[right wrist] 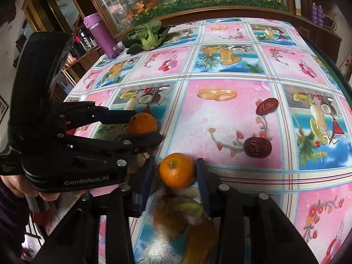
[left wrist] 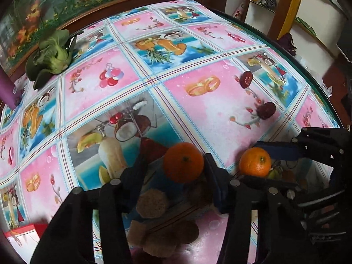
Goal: Organize fruits
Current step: 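Grasp an orange with the left tool while the right tool grasps another orange, then carry both oranges over the tray and open both tools to drop them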
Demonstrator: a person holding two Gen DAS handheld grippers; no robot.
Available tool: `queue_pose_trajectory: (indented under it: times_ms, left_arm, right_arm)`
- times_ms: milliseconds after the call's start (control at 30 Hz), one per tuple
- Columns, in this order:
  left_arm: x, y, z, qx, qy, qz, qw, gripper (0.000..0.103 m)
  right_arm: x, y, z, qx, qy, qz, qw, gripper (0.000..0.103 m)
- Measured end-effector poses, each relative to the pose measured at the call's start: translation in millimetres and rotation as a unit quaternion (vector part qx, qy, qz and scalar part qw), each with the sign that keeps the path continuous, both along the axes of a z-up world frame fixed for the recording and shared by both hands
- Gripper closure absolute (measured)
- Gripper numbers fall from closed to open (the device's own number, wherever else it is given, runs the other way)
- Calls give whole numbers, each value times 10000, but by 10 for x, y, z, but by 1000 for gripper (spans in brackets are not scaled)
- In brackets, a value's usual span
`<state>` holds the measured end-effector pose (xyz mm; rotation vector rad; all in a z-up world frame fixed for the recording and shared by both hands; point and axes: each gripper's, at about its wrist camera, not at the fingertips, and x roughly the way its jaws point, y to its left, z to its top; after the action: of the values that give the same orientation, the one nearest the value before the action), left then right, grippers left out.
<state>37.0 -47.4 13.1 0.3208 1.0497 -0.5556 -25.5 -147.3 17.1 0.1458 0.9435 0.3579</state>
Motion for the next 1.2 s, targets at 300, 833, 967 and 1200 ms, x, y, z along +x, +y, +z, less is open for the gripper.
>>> queue_pose_trajectory:
  times_ms: [300,833,967,1200]
  left_arm:
    - [-47,-7,32,-33,-29,16,10000,68]
    - [-1592,1646,975,-716,-1256,2376,9605,68]
    - [-1955,2334,815,-292,-1261,3326,9342,68]
    - [-2173,3028,420,256,-1105,4311,8952,68]
  right_arm:
    - [-23,-41,4,216,59,-48,9997,72]
    - [-544,1195,777,592,-792,1213,9877,73]
    - [-675,1896,699,486,-711,1833,9793,73]
    - [-771,2850,272,-5,-357,2354,9713,73]
